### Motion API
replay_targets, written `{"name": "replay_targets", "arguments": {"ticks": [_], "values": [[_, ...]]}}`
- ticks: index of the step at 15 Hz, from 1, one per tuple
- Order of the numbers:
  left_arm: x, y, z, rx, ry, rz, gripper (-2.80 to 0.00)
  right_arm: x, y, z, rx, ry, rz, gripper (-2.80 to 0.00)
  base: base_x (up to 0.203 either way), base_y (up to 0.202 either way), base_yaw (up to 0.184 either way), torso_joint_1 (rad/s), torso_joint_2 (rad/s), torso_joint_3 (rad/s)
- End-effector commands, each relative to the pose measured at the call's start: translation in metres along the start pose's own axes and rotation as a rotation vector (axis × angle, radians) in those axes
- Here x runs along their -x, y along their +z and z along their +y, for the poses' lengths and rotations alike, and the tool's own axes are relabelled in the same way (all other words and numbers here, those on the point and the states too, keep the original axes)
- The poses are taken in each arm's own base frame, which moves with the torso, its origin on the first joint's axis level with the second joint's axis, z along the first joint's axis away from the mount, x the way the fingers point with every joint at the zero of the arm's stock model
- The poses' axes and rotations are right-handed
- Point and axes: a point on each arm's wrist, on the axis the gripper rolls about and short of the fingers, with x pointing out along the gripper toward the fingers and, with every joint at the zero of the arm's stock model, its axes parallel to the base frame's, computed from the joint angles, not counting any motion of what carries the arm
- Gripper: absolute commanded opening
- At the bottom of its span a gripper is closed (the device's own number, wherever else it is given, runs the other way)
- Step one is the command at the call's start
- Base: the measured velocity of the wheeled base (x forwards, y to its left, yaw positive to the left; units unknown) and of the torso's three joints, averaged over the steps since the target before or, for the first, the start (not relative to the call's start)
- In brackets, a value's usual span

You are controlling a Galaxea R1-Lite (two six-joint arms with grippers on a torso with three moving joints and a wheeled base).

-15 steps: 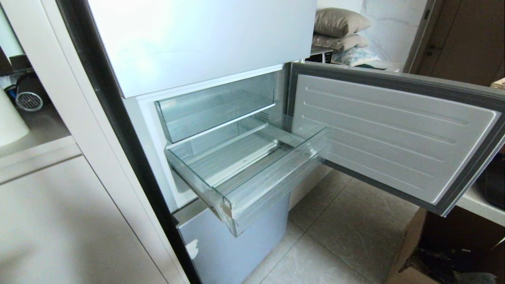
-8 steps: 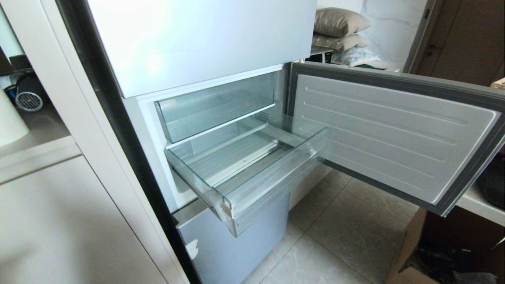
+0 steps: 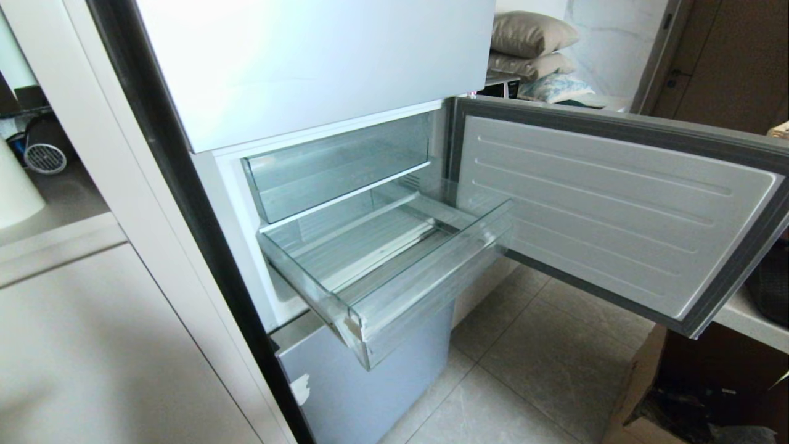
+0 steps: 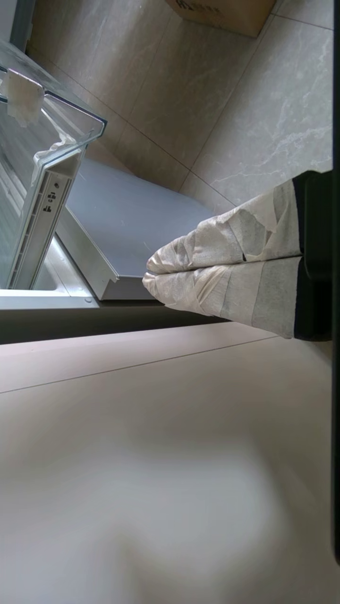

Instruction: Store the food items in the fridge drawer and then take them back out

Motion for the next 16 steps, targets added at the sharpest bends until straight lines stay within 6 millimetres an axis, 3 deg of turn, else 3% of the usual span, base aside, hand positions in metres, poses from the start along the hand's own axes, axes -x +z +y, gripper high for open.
{"name": "replay_targets", "arguments": {"ticks": [1,16], "values": [[0.000,0.000,0.000,0.000,0.000,0.000,-2.80,-0.017,-0.010,-0.001,0.000,0.003,0.018,0.00,0.000,0.000,0.000,0.000,0.00,0.000],[0.000,0.000,0.000,0.000,0.000,0.000,-2.80,-0.046,-0.030,0.010,0.011,0.034,0.051,0.00,0.000,0.000,0.000,0.000,0.00,0.000]]}}
